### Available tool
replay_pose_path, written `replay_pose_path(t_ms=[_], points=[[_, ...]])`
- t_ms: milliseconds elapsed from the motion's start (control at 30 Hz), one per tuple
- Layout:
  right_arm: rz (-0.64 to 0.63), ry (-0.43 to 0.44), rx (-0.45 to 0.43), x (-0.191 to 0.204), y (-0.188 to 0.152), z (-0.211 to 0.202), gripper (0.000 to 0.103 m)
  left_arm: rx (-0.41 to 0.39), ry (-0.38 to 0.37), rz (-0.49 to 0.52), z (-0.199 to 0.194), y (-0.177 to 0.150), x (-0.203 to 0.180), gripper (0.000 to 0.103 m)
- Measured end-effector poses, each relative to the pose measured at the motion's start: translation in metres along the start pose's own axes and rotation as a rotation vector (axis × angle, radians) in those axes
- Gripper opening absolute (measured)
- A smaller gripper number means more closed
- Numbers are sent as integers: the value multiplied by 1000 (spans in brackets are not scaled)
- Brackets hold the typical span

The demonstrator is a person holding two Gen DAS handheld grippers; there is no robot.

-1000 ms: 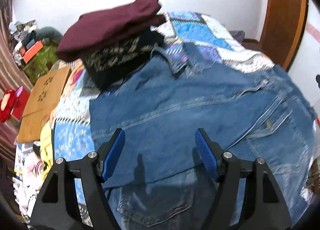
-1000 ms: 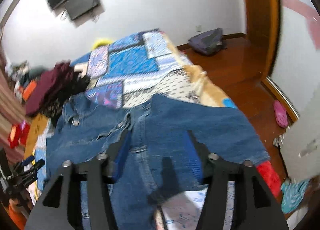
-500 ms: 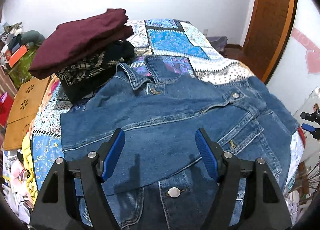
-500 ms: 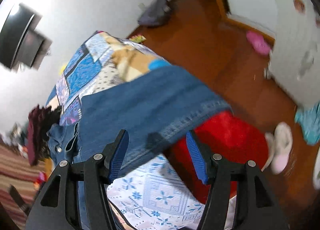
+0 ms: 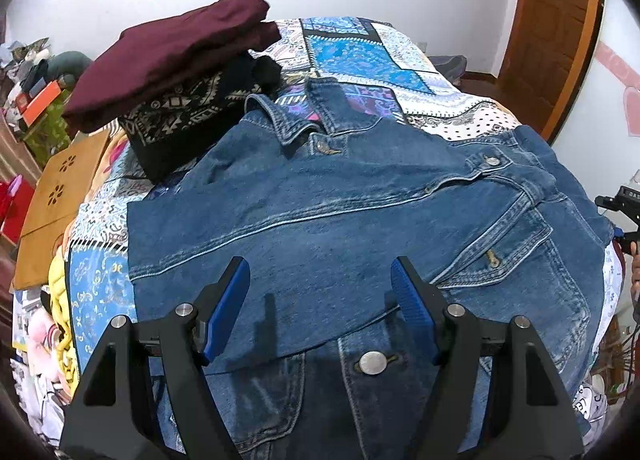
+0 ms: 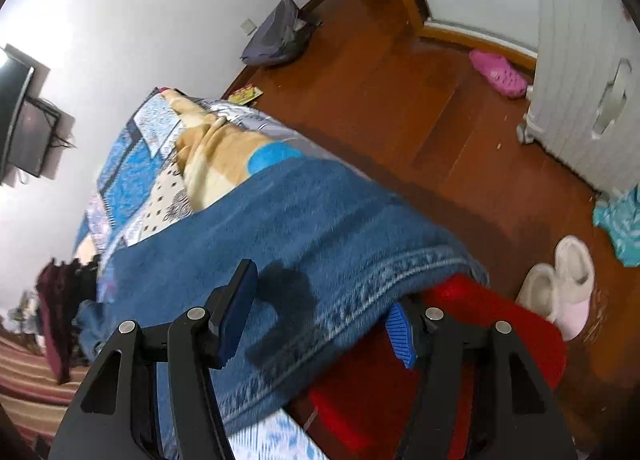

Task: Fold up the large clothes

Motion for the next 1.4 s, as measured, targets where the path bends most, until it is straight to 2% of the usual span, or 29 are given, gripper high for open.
replay_pose_path(t_ms=[67,100,133,233,400,567,700,800,900,1000,1133,1233,1400], points=[[-19,-33,-24,1,3,-2,48,0,5,-6,0,-2,4,72],[-31,-60,-45,2,4,-7,30,-2,6,-10,-1,-2,6,72],[-38,-73,-57,1,5,-9,19,-6,5,-14,-3,-3,7,72],[-31,-49,-88,7,11,-24,12,-14,6,-30,-6,-6,16,72],[-107,20,-175,44,26,-64,10,-5,15,-65,-5,-12,32,72],[-280,141,-234,125,25,-105,10,-20,10,-93,-10,-16,40,72],[-383,270,-250,188,5,-130,9,-31,20,-97,-15,-18,47,72],[-475,367,-221,230,-29,-134,10,-44,46,-90,-20,-19,55,72],[-574,398,-164,253,-73,-119,10,-57,69,-83,-26,-21,63,72],[-651,363,-78,257,-111,-88,10,-54,77,-84,-28,-25,69,72],[-700,265,92,237,-161,-32,10,-46,86,-92,-29,-30,76,72],[-697,231,139,222,-171,-18,11,-39,87,-97,-28,-34,78,72],[-734,206,196,210,-172,-30,11,-26,80,-98,-23,-35,74,72]])
Point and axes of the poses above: each gripper's, at about its wrist camera, not at the fingertips, and z roughly the way its jaws point, x to its left, y to its top, the point moved 9 cm from there along z, roughly the way its jaws point, and after that the axes turned 6 degrees about -y, right-handed, at the moved point
